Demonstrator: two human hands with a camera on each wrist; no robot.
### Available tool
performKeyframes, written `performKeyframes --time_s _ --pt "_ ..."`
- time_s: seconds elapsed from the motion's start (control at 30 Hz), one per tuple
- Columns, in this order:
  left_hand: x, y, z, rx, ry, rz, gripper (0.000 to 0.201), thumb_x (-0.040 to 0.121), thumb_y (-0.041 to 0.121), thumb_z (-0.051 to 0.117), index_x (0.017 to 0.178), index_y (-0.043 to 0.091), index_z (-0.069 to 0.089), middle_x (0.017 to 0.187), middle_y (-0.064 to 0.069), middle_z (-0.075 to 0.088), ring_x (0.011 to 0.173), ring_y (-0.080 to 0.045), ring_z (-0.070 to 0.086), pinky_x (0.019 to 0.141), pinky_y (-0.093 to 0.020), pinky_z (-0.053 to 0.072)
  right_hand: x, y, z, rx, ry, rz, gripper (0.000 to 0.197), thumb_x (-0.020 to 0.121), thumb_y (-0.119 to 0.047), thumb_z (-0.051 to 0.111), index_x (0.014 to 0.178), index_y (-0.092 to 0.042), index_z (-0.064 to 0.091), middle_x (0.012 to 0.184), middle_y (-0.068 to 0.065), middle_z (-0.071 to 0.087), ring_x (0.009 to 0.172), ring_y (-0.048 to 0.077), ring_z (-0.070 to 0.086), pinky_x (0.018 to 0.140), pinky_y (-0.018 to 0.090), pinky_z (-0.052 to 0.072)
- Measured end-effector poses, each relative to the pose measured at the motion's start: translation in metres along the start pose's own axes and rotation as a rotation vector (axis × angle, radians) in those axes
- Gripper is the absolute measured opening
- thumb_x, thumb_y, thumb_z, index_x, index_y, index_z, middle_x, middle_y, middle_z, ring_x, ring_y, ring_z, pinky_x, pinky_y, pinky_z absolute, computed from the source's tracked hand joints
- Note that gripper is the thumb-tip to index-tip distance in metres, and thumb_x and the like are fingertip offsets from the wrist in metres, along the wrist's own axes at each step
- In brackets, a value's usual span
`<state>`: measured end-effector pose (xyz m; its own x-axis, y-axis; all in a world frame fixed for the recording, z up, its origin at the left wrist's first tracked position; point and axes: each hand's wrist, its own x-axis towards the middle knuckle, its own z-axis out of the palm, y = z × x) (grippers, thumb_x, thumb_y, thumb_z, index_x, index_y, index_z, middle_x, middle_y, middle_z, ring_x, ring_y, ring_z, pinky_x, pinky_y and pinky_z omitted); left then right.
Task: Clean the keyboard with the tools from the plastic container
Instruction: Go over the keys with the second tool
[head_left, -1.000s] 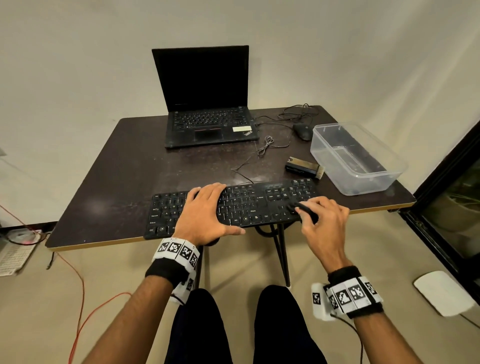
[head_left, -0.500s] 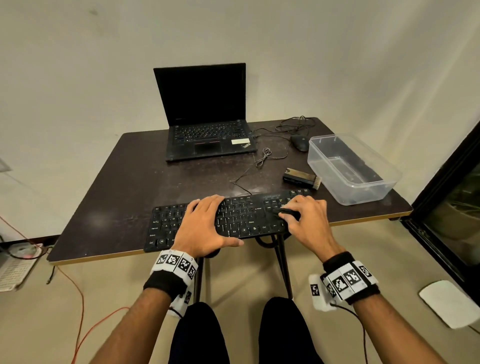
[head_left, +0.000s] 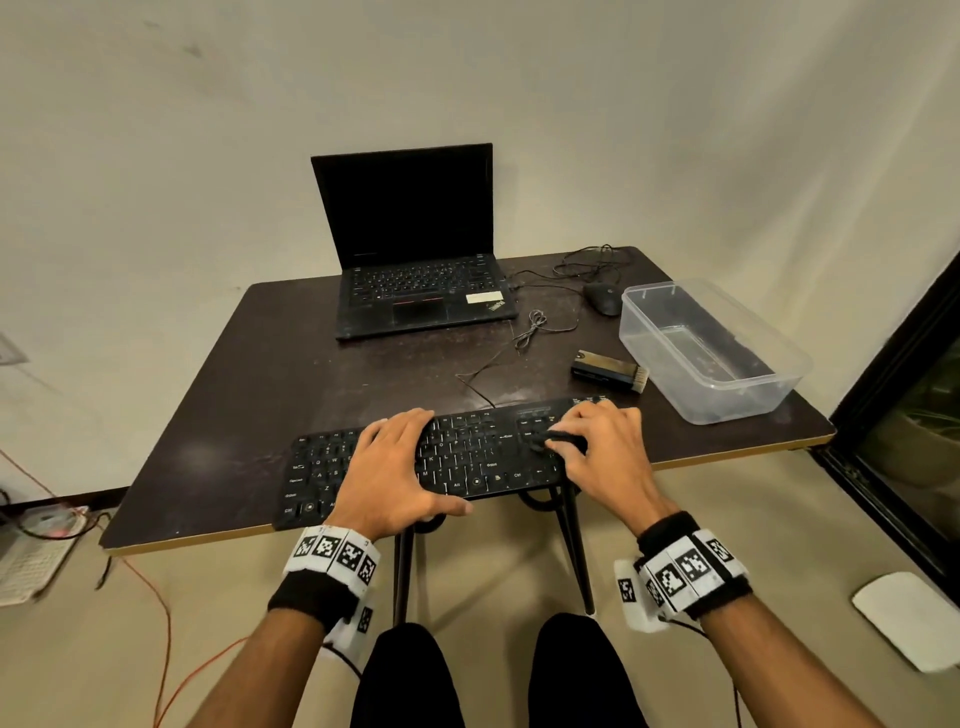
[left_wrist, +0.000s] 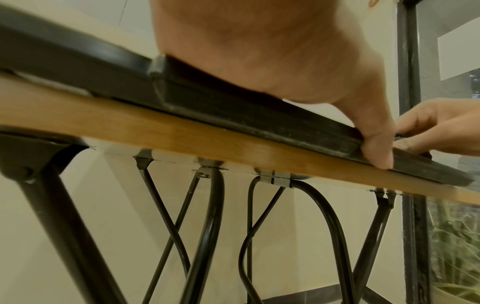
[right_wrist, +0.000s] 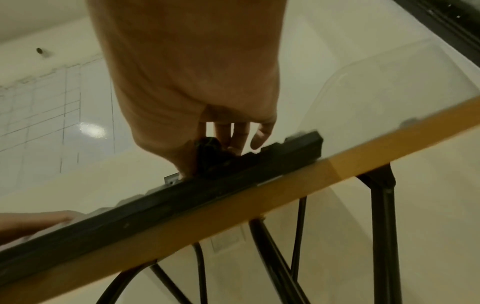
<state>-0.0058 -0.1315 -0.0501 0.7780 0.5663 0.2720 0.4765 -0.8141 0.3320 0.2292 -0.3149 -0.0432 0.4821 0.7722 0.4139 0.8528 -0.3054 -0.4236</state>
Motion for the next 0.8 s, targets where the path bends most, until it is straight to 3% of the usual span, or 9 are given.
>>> performKeyframes --time_s 0.1,0.17,0.3,0.43,0.57,0.7,0.8 --pt "0.001 0.002 0.001 -0.010 -0.001 -0.007 0.133 0.047 0.098 0.066 0.153 0.024 0.040 0.155 0.009 0.045 0.144 -0.011 0.038 0.128 -0.038 0.017 -0.005 0.025 -0.013 -0.071 0.120 0.163 0.010 0.091 -0.023 0.080 0.100 -0.026 0.084 0.101 -0.007 0.071 0.099 0.018 0.056 0.086 0.033 0.023" --pt "0.001 0.003 0.001 -0.005 0.001 -0.009 0.132 0.046 0.097 0.068 0.153 0.023 0.041 0.155 0.009 0.046 0.143 -0.011 0.039 0.127 -0.038 0.017 -0.017 0.032 -0.014 0.015 0.192 0.240 0.010 0.091 -0.020 0.081 0.100 -0.023 0.083 0.099 -0.006 0.071 0.098 0.021 0.059 0.086 0.035 0.025" --pt "0.001 0.003 0.000 0.002 -0.003 -0.005 0.130 0.047 0.096 0.068 0.152 0.024 0.041 0.154 0.010 0.046 0.142 -0.011 0.039 0.127 -0.038 0.018 -0.038 0.026 -0.002 0.104 0.212 0.031 0.011 0.087 -0.018 0.083 0.095 -0.024 0.082 0.095 -0.014 0.068 0.088 0.016 0.057 0.083 0.036 0.026" --pt "0.001 0.004 0.000 0.004 -0.005 -0.005 0.128 0.048 0.096 0.067 0.151 0.025 0.041 0.152 0.011 0.046 0.141 -0.010 0.039 0.127 -0.038 0.018 -0.032 0.034 -0.004 0.087 0.308 0.147 0.013 0.087 -0.015 0.085 0.095 -0.025 0.082 0.095 -0.010 0.070 0.088 0.019 0.059 0.085 0.038 0.028" --pt "0.000 0.004 -0.001 -0.001 -0.004 -0.008 0.128 0.048 0.096 0.067 0.151 0.025 0.041 0.152 0.011 0.046 0.141 -0.011 0.040 0.127 -0.039 0.019 -0.044 0.015 0.009 0.130 0.264 -0.038 0.008 0.088 -0.019 0.081 0.094 -0.024 0.082 0.095 -0.014 0.068 0.086 0.014 0.057 0.087 0.037 0.030" --pt "0.000 0.005 0.000 0.001 0.000 -0.001 0.128 0.048 0.095 0.068 0.151 0.024 0.042 0.152 0.010 0.047 0.141 -0.011 0.041 0.127 -0.039 0.019 -0.045 0.034 0.003 0.104 0.394 0.136 0.012 0.088 -0.015 0.084 0.095 -0.024 0.081 0.097 -0.011 0.069 0.087 0.015 0.057 0.087 0.038 0.030" --pt "0.001 0.005 0.000 -0.016 0.007 -0.002 0.127 0.048 0.095 0.069 0.151 0.026 0.042 0.152 0.012 0.046 0.141 -0.011 0.040 0.127 -0.039 0.019 -0.056 0.017 0.011 0.117 0.350 0.014 0.008 0.089 -0.020 0.076 0.093 -0.025 0.080 0.097 -0.012 0.067 0.085 0.013 0.057 0.086 0.038 0.032"
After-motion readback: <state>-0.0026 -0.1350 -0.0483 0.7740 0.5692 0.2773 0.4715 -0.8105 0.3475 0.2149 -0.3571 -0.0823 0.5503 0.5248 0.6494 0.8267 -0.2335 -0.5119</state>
